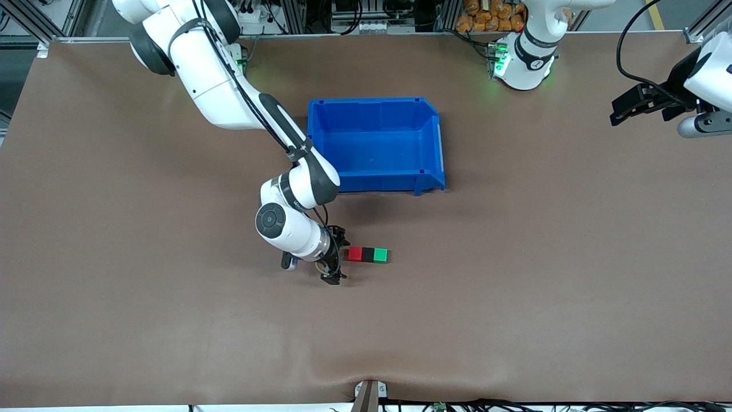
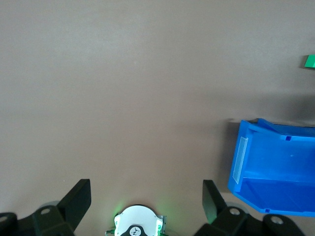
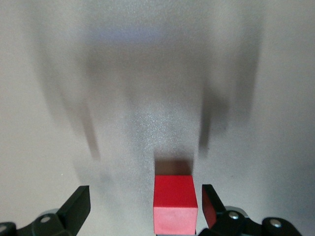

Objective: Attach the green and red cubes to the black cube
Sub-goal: 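Hold the red cube pressed against the black cube with the right gripper, then open the right gripper and lift it off the red cube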

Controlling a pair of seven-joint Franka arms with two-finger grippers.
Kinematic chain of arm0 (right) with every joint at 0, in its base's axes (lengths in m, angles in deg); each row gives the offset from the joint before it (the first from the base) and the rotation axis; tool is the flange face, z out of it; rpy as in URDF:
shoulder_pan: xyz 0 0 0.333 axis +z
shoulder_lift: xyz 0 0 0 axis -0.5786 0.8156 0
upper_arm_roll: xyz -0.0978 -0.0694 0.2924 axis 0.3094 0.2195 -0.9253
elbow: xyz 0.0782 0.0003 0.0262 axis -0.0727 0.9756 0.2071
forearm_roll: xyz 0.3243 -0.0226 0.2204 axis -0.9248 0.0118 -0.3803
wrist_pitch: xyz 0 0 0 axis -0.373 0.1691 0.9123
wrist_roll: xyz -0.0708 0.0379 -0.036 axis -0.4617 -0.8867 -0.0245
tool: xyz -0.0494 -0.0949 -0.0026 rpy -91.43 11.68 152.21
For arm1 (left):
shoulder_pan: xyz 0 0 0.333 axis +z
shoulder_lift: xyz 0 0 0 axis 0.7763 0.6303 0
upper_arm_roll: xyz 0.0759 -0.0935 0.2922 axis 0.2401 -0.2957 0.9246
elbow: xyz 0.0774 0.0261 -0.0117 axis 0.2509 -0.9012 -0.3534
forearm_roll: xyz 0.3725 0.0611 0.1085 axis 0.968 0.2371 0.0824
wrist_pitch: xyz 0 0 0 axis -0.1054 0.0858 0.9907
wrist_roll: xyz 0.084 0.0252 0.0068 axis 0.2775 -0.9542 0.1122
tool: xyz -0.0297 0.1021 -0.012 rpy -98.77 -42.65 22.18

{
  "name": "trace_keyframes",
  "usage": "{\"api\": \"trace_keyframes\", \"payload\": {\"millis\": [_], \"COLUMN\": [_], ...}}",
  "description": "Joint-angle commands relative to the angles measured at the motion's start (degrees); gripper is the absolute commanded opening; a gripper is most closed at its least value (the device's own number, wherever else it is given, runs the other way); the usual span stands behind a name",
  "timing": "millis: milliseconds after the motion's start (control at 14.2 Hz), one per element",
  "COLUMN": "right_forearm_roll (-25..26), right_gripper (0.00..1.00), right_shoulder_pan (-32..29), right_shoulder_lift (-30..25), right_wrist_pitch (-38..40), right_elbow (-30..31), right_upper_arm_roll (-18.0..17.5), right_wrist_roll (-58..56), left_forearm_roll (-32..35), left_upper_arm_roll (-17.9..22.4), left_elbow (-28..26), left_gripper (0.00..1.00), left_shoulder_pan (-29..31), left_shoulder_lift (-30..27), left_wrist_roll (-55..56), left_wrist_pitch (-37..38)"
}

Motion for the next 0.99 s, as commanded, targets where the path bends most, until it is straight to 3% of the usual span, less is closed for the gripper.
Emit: {"api": "trace_keyframes", "payload": {"millis": [0,918], "right_forearm_roll": [-0.39,0.05], "right_gripper": [1.00,1.00], "right_shoulder_pan": [-0.56,-4.24], "right_shoulder_lift": [-0.68,-4.36], "right_wrist_pitch": [0.74,5.75], "right_elbow": [0.14,0.49], "right_upper_arm_roll": [-0.49,-0.66], "right_wrist_roll": [0.24,-1.78], "left_forearm_roll": [0.16,0.07], "left_upper_arm_roll": [-0.13,-0.13], "left_elbow": [0.57,0.57], "left_gripper": [1.00,1.00], "left_shoulder_pan": [0.13,-0.04], "left_shoulder_lift": [-0.33,0.02], "left_wrist_roll": [0.20,0.28], "left_wrist_pitch": [0.67,0.58]}}
